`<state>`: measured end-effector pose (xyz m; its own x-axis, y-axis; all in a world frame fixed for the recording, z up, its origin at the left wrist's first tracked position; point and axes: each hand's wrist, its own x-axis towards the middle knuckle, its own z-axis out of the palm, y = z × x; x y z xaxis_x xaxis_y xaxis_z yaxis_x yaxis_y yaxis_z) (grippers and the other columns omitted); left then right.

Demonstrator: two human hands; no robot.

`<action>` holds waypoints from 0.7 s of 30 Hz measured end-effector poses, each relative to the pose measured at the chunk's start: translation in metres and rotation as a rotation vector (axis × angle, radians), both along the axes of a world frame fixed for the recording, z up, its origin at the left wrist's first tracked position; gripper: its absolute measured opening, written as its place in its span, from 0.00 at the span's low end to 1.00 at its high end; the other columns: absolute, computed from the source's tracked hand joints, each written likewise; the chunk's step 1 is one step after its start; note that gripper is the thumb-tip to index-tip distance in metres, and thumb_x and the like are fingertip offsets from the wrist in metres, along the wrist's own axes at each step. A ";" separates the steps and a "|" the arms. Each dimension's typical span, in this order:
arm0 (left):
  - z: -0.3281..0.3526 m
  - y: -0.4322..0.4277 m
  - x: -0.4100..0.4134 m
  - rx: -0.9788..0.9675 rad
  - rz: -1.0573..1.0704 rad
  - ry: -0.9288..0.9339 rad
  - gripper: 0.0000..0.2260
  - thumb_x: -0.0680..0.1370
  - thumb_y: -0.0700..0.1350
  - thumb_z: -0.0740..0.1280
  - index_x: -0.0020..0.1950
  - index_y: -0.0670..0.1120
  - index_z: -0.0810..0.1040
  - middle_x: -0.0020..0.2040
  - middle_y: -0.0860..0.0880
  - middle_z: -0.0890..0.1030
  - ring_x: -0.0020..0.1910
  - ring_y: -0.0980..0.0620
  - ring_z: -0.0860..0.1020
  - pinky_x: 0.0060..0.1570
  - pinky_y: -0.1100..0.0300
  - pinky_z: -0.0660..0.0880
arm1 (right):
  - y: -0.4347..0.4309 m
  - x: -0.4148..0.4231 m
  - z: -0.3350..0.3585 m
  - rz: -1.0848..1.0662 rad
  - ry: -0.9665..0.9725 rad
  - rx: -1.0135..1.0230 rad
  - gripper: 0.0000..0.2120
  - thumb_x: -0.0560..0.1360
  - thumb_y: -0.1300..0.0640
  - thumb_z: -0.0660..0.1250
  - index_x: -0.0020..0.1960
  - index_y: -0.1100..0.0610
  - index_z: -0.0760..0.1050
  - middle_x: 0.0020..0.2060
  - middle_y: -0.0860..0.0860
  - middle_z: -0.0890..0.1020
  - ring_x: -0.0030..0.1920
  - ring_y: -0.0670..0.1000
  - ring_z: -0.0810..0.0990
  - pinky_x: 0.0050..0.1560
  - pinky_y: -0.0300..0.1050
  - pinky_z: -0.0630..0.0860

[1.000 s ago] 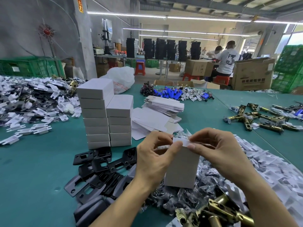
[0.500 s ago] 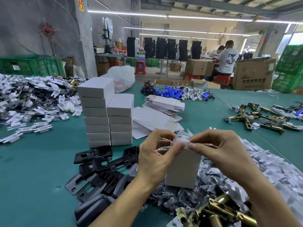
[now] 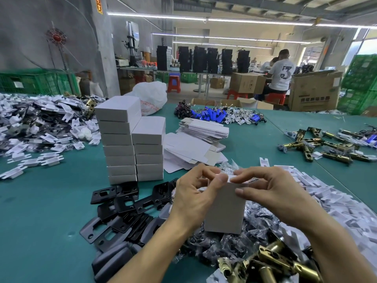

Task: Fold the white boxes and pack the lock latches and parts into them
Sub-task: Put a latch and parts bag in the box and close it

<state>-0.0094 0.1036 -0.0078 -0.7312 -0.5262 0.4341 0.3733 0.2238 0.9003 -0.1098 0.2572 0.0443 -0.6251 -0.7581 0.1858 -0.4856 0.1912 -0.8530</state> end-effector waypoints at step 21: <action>-0.002 -0.003 -0.002 0.182 -0.140 -0.276 0.22 0.69 0.55 0.78 0.59 0.52 0.77 0.54 0.47 0.82 0.47 0.50 0.85 0.37 0.53 0.83 | 0.001 -0.002 0.003 -0.191 -0.271 -0.444 0.08 0.73 0.62 0.71 0.49 0.52 0.83 0.44 0.56 0.85 0.39 0.53 0.85 0.36 0.46 0.82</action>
<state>-0.0113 0.1010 -0.0096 -0.8781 -0.4635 0.1188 0.1265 0.0147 0.9919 -0.1114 0.2582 0.0472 -0.8139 -0.5116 0.2753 -0.2295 -0.1523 -0.9613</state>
